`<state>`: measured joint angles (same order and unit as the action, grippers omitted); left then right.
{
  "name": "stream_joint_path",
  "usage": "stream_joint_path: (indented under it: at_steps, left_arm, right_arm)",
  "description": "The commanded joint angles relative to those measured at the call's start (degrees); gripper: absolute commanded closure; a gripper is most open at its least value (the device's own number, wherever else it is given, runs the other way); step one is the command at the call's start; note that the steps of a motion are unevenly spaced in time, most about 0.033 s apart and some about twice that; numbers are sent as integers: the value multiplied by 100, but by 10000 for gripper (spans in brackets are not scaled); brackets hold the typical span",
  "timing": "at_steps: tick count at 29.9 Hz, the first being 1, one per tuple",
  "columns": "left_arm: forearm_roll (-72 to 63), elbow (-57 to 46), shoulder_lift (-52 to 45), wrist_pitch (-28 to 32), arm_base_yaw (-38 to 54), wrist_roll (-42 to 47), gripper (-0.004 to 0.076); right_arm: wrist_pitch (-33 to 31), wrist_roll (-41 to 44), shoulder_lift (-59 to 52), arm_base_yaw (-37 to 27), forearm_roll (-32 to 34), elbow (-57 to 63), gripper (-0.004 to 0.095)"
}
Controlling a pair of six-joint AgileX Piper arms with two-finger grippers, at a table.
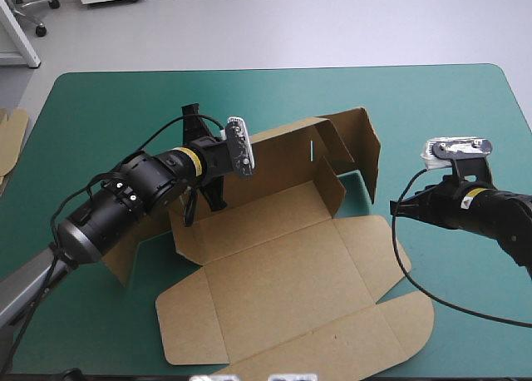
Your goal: Fold the box
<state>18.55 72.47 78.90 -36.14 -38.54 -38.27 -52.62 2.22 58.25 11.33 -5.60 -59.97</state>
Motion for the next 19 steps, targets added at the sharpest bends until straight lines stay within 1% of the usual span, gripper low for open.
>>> stream_joint_path:
  at_steps: [1, 7, 10, 13, 15, 19]
  left_arm:
    - [594, 17, -221, 479, -197, 498, 738]
    - [1730, -244, -221, 492, -681, 1318, 738]
    - [2637, -276, -221, 350, -929, 2156, 738]
    - [3248, -276, -221, 150, -1091, 2893, 738]
    - [3417, -276, -221, -9, -1185, 3041, 738]
    - [3727, -276, -221, -204, -1441, 3041, 738]
  right_arm:
    - [346, -40, -57, -20, -57, -157, 941]
    - [511, -40, -48, -20, -57, -157, 941]
    - [598, -40, -48, -20, -57, -157, 941]
    - [608, -40, -33, -20, -57, -157, 941]
    - [608, -57, -1, -20, -91, -157, 941]
    - [741, -222, 37, -9, -328, -157, 941]
